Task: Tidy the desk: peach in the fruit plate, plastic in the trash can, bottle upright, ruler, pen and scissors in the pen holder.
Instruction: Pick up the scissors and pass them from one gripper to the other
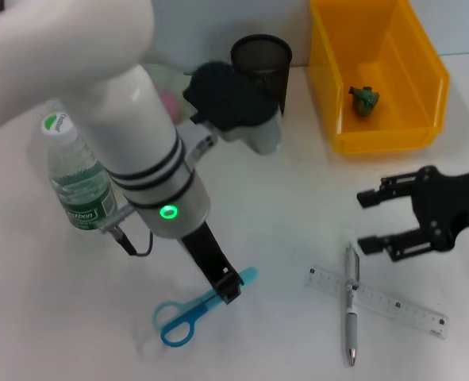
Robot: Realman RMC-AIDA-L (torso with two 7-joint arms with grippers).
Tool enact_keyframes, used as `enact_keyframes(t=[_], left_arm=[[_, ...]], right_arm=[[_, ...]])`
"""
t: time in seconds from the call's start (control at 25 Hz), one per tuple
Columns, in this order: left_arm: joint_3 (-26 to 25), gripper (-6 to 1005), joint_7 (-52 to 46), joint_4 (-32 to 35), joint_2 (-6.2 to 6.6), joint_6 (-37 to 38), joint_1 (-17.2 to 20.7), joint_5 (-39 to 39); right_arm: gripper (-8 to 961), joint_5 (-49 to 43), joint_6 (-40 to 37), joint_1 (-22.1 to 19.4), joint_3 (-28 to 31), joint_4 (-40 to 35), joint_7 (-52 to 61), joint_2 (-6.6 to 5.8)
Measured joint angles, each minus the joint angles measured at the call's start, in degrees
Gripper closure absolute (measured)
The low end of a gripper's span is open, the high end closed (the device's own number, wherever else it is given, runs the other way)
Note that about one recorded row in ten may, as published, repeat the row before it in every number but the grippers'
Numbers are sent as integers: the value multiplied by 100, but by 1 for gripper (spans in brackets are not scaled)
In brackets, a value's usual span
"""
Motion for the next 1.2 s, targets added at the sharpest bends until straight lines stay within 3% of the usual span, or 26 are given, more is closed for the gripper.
enact_keyframes(t=[0.16, 0.24, 0.32, 0.4, 0.52, 0.56, 0.68, 0.84, 1.04, 1.08, 1.12, 1.16, 1.2], left_arm=[[-841, 781, 252, 311, 15, 420, 215, -35], [-1515, 781, 351, 659, 20, 689, 490, -157], [-1729, 781, 381, 748, 23, 750, 589, -240], [-2281, 780, 539, 811, 33, 851, 864, -758], [-2536, 780, 635, 778, 36, 878, 1015, -1098], [-2799, 780, 745, 703, 37, 868, 1261, -1529], [-3011, 779, 874, 499, 37, 832, 1530, -2103], [-3392, 778, 1197, -184, 50, 879, 1980, -3477], [-3433, 778, 1254, -242, 49, 856, 2092, -3724], [-3467, 777, 1633, -619, 21, 744, 2350, -4617], [-3467, 777, 1633, -619, 21, 744, 2350, -4617], [-3352, 777, 2120, -1170, 2, 649, 2427, -5346], [-3352, 777, 2120, -1170, 2, 649, 2427, -5346]], right_arm=[[280, 239, -218, -11, 692, -54, 85, -42], [280, 590, -326, -79, 1149, 17, 161, -131], [281, 701, -339, -111, 1256, 45, 198, -165], [281, 895, -342, -180, 1405, 104, 300, -226], [282, 1090, -340, -240, 1616, 223, 411, -291], [282, 1121, -340, -251, 1685, 252, 428, -302], [282, 1161, -333, -304, 1928, 363, 433, -308], [283, 1455, -402, -452, 2200, 572, 240, -305], [284, 1752, -402, -584, 2233, 653, 53, -260], [284, 1752, -402, -584, 2233, 653, 53, -260], [285, 1772, -401, -594, 2241, 684, -7, -246], [285, 1795, -398, -601, 2250, 723, -85, -229], [285, 1807, -394, -601, 2261, 761, -153, -215]])
